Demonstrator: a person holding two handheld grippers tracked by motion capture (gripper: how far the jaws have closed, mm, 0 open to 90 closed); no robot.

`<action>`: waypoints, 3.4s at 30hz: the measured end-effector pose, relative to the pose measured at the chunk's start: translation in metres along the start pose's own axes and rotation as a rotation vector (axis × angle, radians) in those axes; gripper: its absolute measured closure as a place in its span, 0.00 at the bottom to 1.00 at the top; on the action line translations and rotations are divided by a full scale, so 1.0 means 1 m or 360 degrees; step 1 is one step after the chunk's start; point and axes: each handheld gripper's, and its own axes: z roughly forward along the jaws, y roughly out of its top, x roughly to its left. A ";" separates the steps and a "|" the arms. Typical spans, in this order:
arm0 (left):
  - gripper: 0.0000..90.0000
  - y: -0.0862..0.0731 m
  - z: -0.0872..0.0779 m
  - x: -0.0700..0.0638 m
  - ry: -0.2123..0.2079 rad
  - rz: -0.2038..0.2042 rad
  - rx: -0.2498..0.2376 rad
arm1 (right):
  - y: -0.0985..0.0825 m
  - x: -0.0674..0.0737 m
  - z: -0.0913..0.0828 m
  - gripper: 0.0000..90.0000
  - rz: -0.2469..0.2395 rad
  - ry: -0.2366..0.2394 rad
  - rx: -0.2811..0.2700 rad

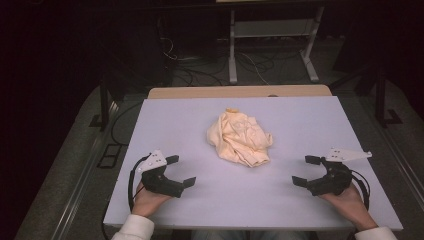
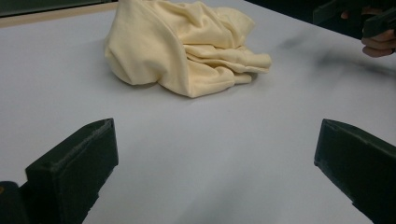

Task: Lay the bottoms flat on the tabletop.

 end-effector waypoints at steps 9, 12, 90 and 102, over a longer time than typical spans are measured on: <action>0.00 0.001 0.000 -0.001 0.0005 0.0005 0.0001 | 0.000 0.000 0.001 0.00 0.0014 0.0002 0.0023; 0.00 0.001 0.000 -0.001 0.0005 0.0006 0.0004 | 0.000 0.000 0.001 0.00 0.0013 0.0000 0.0018; 0.00 0.093 0.046 0.036 0.0005 0.0018 0.0142 | 0.105 -0.026 0.044 0.00 -0.0133 -0.0050 0.0182; 0.00 0.104 0.062 0.046 0.0004 0.0006 0.0142 | 0.115 -0.033 0.065 0.00 -0.0136 -0.0036 0.0203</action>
